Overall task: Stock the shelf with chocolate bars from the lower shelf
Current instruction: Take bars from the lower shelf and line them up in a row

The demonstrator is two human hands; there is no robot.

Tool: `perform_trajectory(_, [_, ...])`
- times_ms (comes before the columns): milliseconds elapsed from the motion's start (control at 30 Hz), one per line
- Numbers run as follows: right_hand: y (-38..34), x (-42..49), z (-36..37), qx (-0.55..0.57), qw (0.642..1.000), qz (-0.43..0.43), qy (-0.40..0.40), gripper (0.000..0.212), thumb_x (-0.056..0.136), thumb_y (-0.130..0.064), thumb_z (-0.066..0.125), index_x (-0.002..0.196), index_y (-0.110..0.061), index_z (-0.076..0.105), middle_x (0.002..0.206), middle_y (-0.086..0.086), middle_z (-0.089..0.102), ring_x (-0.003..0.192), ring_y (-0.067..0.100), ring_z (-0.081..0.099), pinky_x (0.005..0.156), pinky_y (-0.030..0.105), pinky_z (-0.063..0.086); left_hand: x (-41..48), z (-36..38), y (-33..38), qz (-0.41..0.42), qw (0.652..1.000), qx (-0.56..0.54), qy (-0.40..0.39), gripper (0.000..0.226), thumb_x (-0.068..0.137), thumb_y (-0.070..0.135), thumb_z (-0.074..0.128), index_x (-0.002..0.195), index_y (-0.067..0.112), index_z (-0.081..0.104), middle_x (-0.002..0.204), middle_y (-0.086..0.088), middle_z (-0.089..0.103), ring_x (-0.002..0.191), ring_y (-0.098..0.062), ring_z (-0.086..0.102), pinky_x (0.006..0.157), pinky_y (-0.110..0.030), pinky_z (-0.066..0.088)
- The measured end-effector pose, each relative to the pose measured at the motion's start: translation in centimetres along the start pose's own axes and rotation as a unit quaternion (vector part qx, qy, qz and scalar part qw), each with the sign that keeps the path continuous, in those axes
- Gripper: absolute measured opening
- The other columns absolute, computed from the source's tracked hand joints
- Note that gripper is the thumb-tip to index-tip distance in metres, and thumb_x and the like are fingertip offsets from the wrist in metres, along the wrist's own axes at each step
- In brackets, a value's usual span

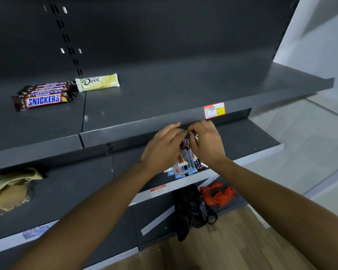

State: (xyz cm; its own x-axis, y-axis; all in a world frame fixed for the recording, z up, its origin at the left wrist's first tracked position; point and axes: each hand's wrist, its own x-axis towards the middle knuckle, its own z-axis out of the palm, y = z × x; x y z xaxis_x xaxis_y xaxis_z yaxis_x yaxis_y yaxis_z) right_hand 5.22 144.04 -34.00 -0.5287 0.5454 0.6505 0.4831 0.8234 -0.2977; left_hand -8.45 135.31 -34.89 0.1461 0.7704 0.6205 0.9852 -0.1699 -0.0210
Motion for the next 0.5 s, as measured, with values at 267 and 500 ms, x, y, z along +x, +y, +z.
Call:
perform_trajectory(267, [6.0,-2.0,4.7,0.027,0.985,0.105,-0.131,0.019,0.081,-0.010,0.048,0.078,-0.007,0.067,0.080,0.012,0.065,0.078,0.029,0.056,0.066,0.032,0.047,-2.8,7.1,-2.3,-0.033,0.994,-0.042,-0.098,0.039,0.073,0.002,0.051,0.109,0.008,0.067,0.107,-0.010,0.066,0.102,-0.031,0.059,0.082,-0.041,0.054])
perform_trajectory(500, [10.1,-2.7,11.0,0.048,0.943,0.198,-0.263,0.019,0.088,-0.008,0.051,0.088,-0.006,0.070,0.088,0.014,0.071,0.080,0.031,0.066,0.071,0.033,0.053,-6.2,14.0,-4.5,-0.373,0.882,-0.042,-0.286,0.028,0.092,0.032,0.050,0.114,0.020,0.061,0.106,-0.009,0.068,0.091,-0.029,0.064,0.073,-0.034,0.051])
